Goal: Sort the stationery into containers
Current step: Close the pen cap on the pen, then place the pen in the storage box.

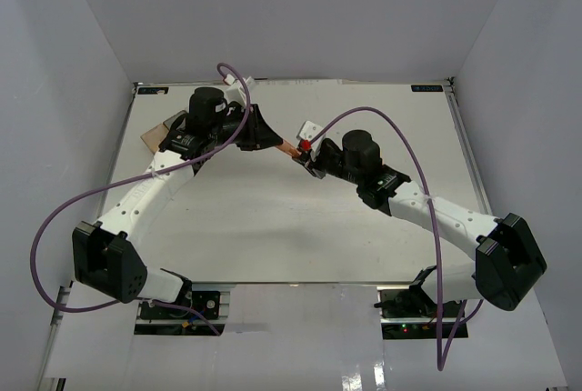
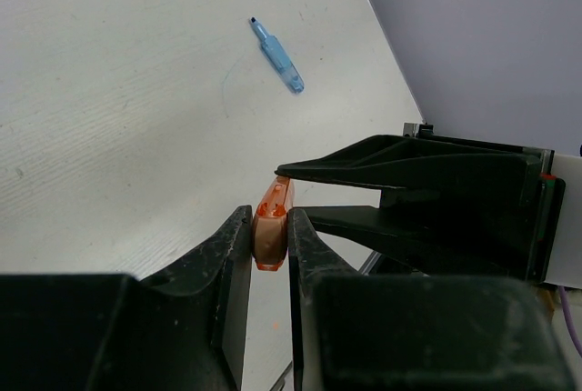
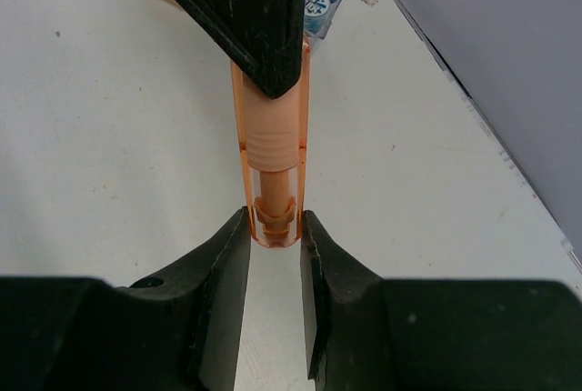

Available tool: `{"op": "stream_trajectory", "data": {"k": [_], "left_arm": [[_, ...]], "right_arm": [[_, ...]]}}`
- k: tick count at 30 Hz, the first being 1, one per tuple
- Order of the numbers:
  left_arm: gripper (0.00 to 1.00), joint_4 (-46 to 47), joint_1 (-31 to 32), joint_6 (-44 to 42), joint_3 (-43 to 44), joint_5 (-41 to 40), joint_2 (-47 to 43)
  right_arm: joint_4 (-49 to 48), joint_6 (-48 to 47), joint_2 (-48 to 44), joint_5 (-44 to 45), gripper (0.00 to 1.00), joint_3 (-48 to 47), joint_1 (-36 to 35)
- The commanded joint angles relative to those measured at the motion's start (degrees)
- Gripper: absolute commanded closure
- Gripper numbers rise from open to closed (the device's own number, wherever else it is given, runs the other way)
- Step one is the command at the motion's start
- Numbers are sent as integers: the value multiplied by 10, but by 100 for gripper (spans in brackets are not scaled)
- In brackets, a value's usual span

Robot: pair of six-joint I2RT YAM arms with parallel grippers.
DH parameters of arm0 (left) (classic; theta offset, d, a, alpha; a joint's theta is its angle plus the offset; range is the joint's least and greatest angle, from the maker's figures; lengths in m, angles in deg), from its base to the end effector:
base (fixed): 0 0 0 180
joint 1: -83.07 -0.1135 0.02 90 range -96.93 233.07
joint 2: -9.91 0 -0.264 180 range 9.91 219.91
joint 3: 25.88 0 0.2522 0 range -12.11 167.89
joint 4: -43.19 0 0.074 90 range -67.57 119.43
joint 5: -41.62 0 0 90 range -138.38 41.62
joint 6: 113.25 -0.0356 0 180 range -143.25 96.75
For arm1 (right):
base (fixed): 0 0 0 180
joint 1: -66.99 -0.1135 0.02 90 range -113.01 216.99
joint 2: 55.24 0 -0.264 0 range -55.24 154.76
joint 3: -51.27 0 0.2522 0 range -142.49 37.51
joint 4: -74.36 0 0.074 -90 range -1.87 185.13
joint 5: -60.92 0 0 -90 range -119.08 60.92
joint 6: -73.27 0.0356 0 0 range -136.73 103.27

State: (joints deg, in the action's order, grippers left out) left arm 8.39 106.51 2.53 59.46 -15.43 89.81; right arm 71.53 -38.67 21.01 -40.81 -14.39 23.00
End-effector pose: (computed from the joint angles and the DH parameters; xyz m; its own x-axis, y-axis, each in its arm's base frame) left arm 0.2816 -0.1432 0.3464 -0.7394 -0.0772 -0.6688 0.4966 0.6083 -0.6192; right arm 0.2202 0.2226 0.3089 0.2181 -0.2979 -0.9293 -0.8015 0.4886 -0.3448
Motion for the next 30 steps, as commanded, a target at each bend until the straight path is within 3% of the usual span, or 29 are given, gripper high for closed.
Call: {"op": "stream_trajectory", "data": {"k": [1, 10, 11, 12, 15, 20, 24, 27, 30], "left_arm": [[100, -81, 27, -18, -28, 26, 23], [100, -67, 26, -35, 10, -20, 0], [100, -66, 26, -39, 16, -26, -2], [100, -67, 26, -41, 23, -33, -6], [100, -66, 20, -52, 52, -74, -14], [100, -66, -1, -71, 87, -152, -23], [100, -46, -9, -79, 59, -265, -46], [100, -24, -25, -83, 4, -375, -77], [100, -4, -71, -72, -38, -460, -106]], "right_arm": [[-209, -8, -41, -37, 88, -81, -12], [-195, -7, -58, -35, 71, -37, -12], [-187, -7, -59, -35, 67, -34, -12], [-182, -7, -60, -32, 54, -32, -12], [-160, -9, -64, -24, 30, -13, -12], [-141, 0, -97, 6, 13, 65, -11], [-121, 24, -137, 56, 0, 119, -11], [-107, 65, -155, 79, 10, 143, -11], [-101, 107, -163, 101, 10, 163, -12]]}}
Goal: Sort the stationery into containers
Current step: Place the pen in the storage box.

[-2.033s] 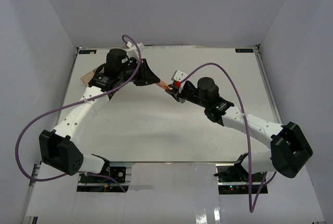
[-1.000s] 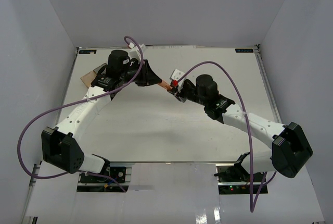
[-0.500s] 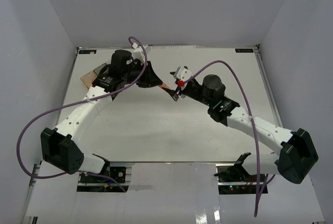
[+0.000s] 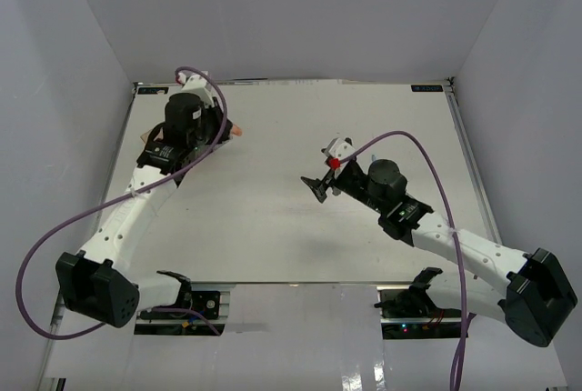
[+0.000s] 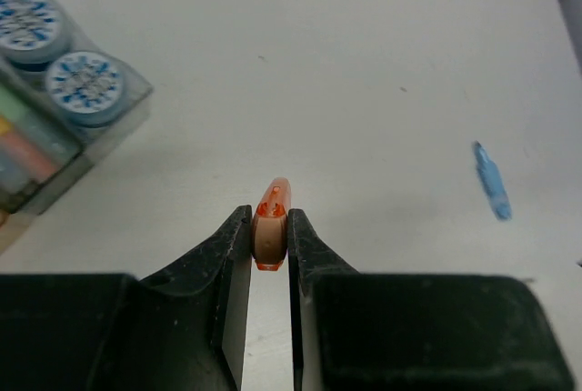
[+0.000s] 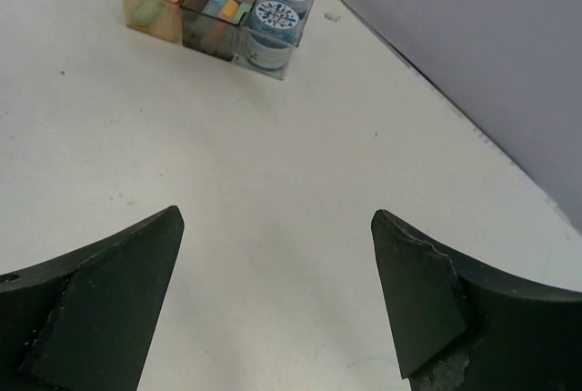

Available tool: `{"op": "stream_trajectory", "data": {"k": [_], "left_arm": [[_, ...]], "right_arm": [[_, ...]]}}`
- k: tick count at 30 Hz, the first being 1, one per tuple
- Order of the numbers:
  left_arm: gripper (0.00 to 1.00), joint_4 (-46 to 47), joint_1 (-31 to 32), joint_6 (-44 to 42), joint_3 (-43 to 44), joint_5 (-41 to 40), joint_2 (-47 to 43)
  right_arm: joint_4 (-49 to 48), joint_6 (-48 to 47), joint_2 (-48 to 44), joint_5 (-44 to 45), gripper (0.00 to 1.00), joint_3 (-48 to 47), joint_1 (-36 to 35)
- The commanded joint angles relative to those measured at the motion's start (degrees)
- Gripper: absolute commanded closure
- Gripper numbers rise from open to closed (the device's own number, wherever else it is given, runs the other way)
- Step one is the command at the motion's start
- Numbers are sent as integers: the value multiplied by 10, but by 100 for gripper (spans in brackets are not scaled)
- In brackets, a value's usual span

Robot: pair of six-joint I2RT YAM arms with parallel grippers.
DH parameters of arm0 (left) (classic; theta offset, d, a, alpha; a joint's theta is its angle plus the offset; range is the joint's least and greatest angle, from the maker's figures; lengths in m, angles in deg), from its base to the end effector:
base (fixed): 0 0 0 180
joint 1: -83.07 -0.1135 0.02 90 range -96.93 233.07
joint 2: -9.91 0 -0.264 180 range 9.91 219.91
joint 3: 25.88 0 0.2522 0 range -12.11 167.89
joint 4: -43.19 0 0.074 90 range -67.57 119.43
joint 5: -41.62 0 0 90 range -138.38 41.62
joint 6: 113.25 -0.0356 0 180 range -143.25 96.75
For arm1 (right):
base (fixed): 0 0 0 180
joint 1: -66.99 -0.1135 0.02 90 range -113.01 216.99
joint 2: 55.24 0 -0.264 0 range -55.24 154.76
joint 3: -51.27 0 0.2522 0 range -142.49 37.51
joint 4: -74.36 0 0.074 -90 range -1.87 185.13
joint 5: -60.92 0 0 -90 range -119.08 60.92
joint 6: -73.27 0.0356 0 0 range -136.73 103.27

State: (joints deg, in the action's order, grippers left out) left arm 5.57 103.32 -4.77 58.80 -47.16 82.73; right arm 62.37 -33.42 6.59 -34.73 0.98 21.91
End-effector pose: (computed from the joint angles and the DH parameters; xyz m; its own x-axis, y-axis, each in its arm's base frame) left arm 0.2695 -0.1002 0.3699 -0.5021 -0.1525 -0.8512 0.2160 0.9310 -0.2942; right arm 0.1754 0.1808 0.2966 0.2276 -0.1765 -0.9576 -0.7400 0.6079 -0.2879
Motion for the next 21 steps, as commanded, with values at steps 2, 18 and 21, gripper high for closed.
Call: {"op": "stream_trajectory", "data": {"k": [2, 18, 21], "left_arm": [[100, 44, -88, 14, -80, -168, -63], [100, 307, -275, 116, -230, -205, 0], [100, 338, -284, 121, -225, -205, 38]], "right_arm": [[-2, 80, -23, 68, 10, 15, 0], [4, 162, -93, 137, 10, 93, -1], [7, 162, -111, 142, 10, 99, 0]]}}
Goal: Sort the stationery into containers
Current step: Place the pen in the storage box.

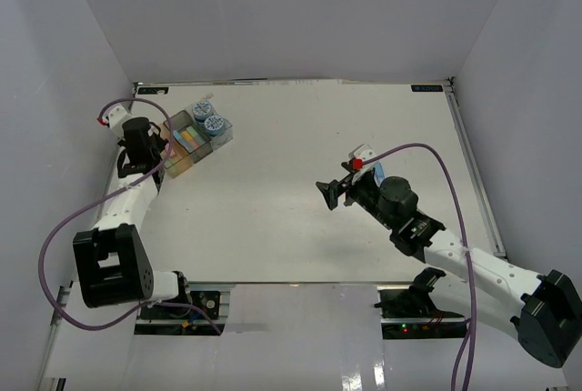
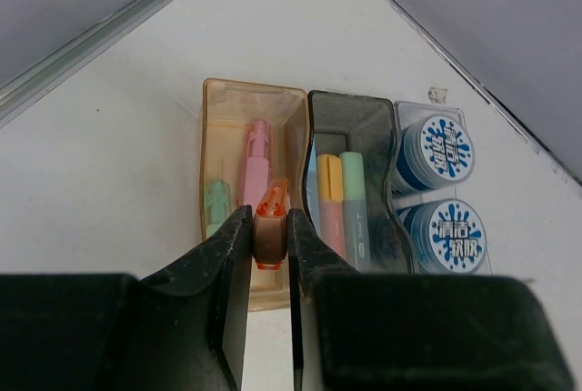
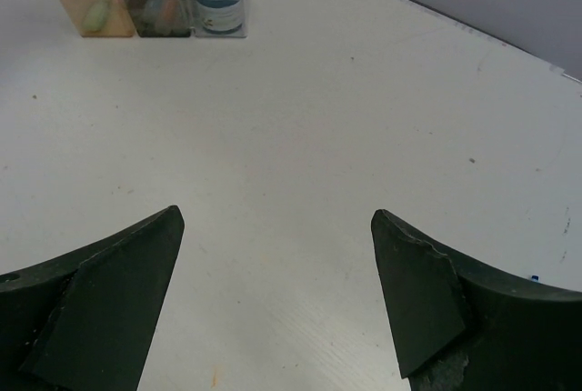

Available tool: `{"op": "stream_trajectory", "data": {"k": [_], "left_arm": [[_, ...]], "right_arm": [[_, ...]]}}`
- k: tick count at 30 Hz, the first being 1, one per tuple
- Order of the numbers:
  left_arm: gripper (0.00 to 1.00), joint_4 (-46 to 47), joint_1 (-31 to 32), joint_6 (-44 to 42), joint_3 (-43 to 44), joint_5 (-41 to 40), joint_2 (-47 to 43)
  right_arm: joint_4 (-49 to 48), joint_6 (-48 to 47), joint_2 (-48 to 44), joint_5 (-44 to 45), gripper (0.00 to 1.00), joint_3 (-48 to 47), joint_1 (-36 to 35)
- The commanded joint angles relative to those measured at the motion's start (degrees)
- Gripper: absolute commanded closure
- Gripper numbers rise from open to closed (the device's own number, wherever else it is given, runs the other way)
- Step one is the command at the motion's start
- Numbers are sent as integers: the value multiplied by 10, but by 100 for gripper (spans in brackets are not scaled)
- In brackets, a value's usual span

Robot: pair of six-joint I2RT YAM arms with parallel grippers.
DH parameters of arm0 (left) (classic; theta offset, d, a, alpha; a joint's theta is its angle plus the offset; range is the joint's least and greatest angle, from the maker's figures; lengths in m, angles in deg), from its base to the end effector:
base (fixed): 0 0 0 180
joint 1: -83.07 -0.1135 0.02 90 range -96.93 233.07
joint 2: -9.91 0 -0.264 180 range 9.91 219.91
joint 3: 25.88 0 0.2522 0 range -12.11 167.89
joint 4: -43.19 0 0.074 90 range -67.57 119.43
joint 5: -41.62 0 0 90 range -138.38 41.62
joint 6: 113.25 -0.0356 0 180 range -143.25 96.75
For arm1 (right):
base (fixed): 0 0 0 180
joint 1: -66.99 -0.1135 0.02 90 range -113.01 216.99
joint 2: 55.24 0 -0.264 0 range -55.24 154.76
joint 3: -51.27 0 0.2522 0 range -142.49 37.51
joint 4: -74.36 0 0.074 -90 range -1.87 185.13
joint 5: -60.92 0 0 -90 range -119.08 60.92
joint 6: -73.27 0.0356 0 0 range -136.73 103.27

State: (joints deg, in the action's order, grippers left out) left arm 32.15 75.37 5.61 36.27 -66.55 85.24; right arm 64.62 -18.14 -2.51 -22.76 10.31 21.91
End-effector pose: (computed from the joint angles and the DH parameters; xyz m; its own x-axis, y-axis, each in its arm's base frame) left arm 0.2929 0.0508 0.2672 -0.1586 -0.4842 -0.8605 -0.5545 0.7647 -0.3281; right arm 0.1555 0.1504 0.2683 -0.0096 -0.0443 -0.9990 -0.6265 0.7789 -0.0285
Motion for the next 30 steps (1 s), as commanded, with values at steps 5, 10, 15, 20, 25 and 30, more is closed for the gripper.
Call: {"op": "stream_trajectory", "data": {"k": [5, 10, 15, 20, 25, 30], "left_arm": [[93, 99, -9, 24, 16, -13, 82], [82, 84, -13, 45, 32, -10, 126], [57, 107, -13, 71, 1, 0, 121], [35, 88, -13, 77, -3, 16, 105], [18, 51, -13, 75, -3, 21, 68], [6, -20, -13, 45, 28, 71, 4]], "right_arm": [[-10, 21, -37, 24, 10, 18, 1], [0, 21, -53, 42, 10, 24, 0], [0, 17, -54, 47, 10, 30, 0], [7, 17, -54, 69, 10, 28, 1], [22, 27, -38, 125, 10, 16, -1], [96, 69, 4, 208, 10, -19, 21]]}}
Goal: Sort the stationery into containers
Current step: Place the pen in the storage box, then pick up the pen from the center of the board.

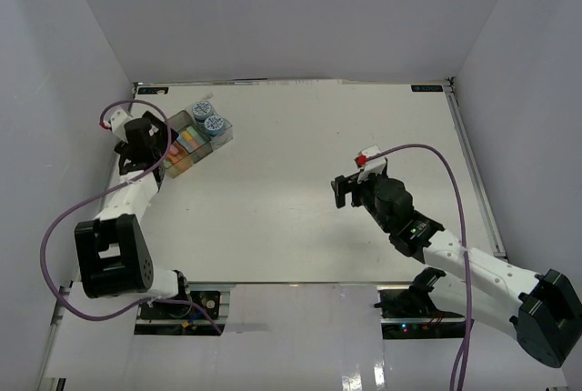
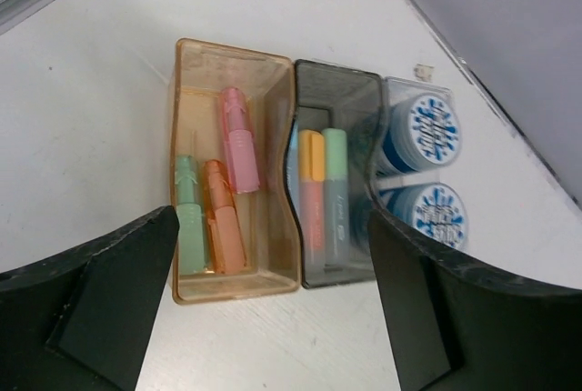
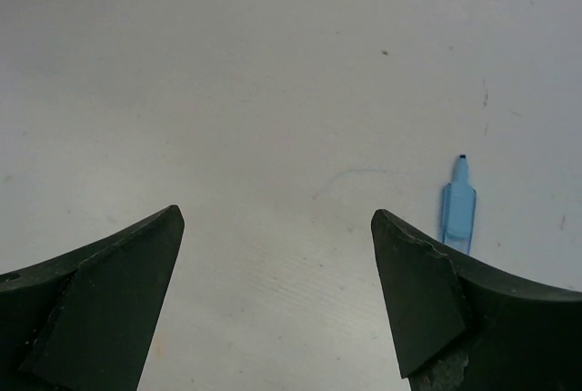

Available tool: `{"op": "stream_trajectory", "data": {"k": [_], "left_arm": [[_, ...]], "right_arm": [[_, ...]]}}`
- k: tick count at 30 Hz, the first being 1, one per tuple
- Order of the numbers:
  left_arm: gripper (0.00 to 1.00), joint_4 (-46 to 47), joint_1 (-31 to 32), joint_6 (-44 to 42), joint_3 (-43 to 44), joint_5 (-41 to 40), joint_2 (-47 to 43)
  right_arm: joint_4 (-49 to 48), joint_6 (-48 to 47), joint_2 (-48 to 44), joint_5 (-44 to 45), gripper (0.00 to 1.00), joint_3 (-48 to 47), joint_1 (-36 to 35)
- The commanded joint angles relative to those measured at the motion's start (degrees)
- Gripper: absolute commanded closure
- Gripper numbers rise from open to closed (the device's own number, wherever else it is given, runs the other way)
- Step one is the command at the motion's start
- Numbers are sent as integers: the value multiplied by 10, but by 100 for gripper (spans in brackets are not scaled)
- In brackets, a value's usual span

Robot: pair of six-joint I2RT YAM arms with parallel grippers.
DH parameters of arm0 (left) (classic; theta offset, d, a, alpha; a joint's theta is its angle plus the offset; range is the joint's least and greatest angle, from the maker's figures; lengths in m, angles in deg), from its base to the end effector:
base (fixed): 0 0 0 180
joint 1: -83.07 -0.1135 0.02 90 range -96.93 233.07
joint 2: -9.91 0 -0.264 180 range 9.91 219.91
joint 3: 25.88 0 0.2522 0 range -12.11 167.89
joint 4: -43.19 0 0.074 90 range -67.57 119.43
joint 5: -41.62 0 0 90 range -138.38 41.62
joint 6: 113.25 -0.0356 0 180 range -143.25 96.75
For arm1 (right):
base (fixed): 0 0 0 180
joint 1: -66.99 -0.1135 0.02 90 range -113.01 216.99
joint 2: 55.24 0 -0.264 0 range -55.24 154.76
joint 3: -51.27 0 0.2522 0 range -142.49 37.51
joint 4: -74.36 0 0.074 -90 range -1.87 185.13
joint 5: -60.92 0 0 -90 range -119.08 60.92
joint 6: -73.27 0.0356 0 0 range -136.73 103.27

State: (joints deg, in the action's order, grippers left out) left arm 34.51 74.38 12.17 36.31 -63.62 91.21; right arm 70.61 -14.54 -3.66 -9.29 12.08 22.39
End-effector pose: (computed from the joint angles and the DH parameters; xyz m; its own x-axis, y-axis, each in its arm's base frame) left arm 0.3092 0.0567 0.2414 -0.1579 -0.5898 -0.7920 -0.5732 0.7078 -0.4128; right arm 0.1570 0.1379 0.2501 -0.1230 -0.0708 -0.9899 -0.4180 0.9084 -0.0130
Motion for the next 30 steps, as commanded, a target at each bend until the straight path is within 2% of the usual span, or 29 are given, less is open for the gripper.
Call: {"op": "stream_trajectory", "data": {"k": [1, 3, 8, 10, 14, 18, 24, 30], "left_arm": [[4, -52, -4, -27, 35, 56, -68], [2, -103, -4, -43, 49, 104, -99], [2, -111, -4, -47, -13, 230, -179], [2, -134, -4, -68, -25, 275, -184], [2, -148, -1, -76, -40, 308, -202], [2, -150, 6, -81, -40, 311, -214], [2, -150, 7, -80, -39, 326, -215], [2, -148, 7, -75, -39, 341, -212]], "right_arm": [[59, 41, 21, 88, 10, -40, 25], [76, 74, 37, 89, 9, -44, 58], [107, 123, 83, 54, 5, -47, 151], [118, 123, 102, 17, 5, -55, 181], [129, 129, 164, -51, 0, -64, 262], [129, 111, 213, -96, 11, -79, 295], [133, 69, 276, -134, 16, -103, 313], [139, 52, 310, -139, 36, -120, 319]]}}
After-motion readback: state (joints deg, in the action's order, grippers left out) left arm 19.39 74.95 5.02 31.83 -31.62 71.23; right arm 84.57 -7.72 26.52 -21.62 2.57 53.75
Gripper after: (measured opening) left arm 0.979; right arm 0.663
